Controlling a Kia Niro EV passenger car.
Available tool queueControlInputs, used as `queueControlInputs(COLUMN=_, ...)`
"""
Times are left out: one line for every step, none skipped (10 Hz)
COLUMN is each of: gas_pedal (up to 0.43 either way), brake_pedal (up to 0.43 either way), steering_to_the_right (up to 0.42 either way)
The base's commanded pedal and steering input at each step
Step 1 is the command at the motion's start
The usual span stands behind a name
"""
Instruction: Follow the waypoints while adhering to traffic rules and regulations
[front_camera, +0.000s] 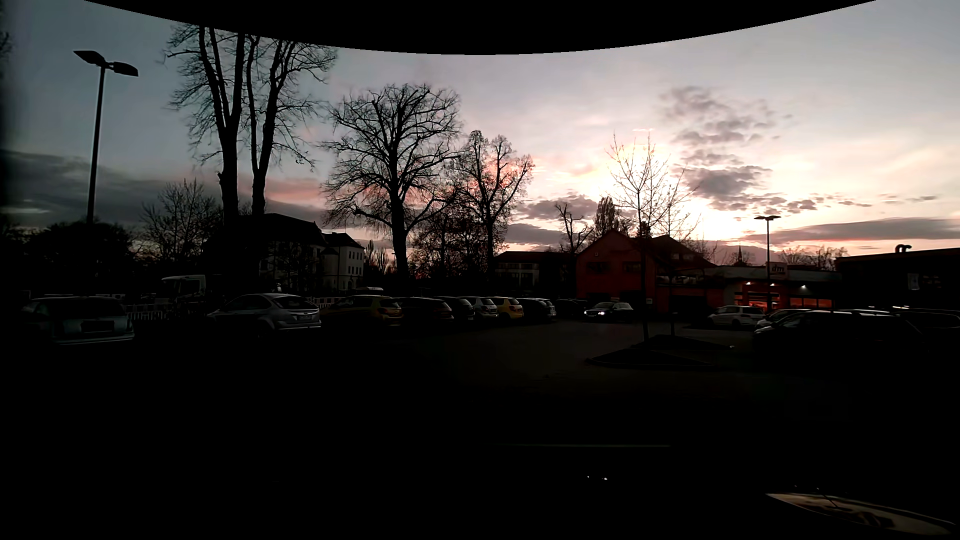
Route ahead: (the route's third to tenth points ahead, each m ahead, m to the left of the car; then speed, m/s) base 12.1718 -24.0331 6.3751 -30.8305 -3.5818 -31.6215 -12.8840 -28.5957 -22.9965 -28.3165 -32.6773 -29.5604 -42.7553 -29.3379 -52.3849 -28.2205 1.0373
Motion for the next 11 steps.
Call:
queueControlInputs(gas_pedal=0.000, brake_pedal=0.000, steering_to_the_right=0.064)
queueControlInputs(gas_pedal=0.000, brake_pedal=0.000, steering_to_the_right=0.069)
queueControlInputs(gas_pedal=0.000, brake_pedal=0.000, steering_to_the_right=0.083)
queueControlInputs(gas_pedal=0.000, brake_pedal=0.000, steering_to_the_right=0.099)
queueControlInputs(gas_pedal=0.000, brake_pedal=0.000, steering_to_the_right=0.120)
queueControlInputs(gas_pedal=0.000, brake_pedal=0.000, steering_to_the_right=0.132)
queueControlInputs(gas_pedal=0.000, brake_pedal=0.000, steering_to_the_right=0.144)
queueControlInputs(gas_pedal=0.000, brake_pedal=0.000, steering_to_the_right=0.162)
queueControlInputs(gas_pedal=0.000, brake_pedal=0.000, steering_to_the_right=0.179)
queueControlInputs(gas_pedal=0.000, brake_pedal=0.000, steering_to_the_right=0.197)
queueControlInputs(gas_pedal=0.008, brake_pedal=0.000, steering_to_the_right=0.213)
